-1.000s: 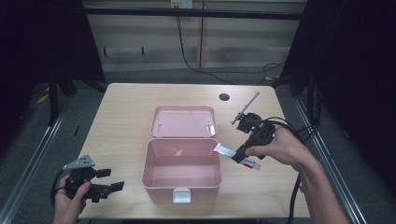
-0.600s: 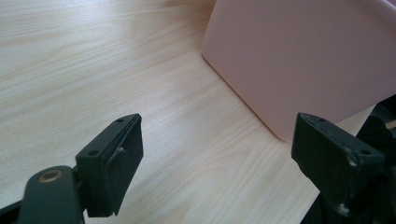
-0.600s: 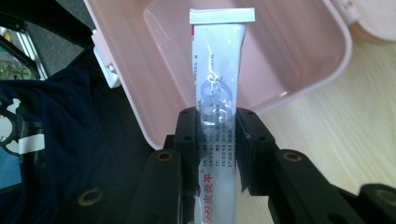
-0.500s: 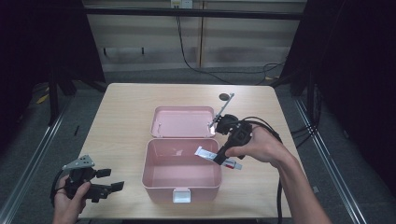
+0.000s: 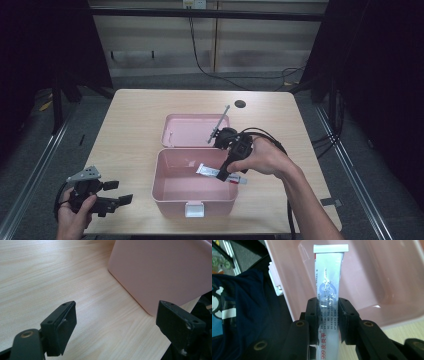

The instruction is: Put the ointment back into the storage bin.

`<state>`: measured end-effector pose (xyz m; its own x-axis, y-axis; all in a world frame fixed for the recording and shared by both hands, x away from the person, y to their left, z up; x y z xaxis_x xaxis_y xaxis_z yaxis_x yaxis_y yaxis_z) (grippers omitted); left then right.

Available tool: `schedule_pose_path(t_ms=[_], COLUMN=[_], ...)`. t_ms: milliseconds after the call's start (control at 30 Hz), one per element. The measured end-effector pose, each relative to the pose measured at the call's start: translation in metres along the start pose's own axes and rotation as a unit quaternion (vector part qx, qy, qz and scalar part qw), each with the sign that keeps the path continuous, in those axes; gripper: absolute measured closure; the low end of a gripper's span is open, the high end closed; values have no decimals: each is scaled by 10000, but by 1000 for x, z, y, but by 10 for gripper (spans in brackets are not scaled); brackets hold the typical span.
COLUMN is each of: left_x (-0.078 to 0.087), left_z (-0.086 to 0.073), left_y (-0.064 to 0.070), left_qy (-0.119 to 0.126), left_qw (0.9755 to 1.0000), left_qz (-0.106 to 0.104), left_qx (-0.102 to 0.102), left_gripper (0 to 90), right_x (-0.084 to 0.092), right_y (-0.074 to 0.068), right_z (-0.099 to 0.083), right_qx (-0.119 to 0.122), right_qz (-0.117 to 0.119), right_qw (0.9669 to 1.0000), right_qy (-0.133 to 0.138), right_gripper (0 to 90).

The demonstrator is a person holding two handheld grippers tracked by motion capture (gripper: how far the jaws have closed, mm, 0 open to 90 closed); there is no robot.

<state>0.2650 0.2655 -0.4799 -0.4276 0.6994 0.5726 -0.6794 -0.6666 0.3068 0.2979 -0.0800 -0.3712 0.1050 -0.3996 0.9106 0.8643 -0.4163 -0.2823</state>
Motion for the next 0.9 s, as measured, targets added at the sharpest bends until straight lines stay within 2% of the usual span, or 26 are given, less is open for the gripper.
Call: schedule_pose_path(t_ms=[400, 567, 667, 900], left_x=[0, 0, 0, 0], left_z=[0, 0, 0, 0], left_y=[0, 0, 0, 0], left_qy=[-6, -9, -3, -6], left_qw=[10000, 10000, 10000, 10000], left_qz=[6, 2, 10, 6], left_qx=[-4, -6, -4, 10], left_gripper=[168, 168, 167, 167], right_x=[-23, -34, -45, -53], right_y=[-7, -10, -12, -15], right_z=[14, 20, 24, 28], right_qx=[247, 439, 495, 587], right_qz=[149, 279, 358, 453], right_qw=[9993, 9981, 9971, 9957], right_qy=[-248, -343, -452, -555], right_gripper=[721, 722, 721, 721])
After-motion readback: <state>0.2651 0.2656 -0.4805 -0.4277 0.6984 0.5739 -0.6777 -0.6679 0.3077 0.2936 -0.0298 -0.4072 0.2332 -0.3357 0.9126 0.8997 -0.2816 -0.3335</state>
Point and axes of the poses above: each handheld gripper's, and its own axes: x roughly backward along the jaws, z roughly out of its top, y roughly to its right, the point moved 5 cm from there along -x, roughly forward along the jaws, and after that the axes turned 5 degrees about y, right-handed, at the moved point
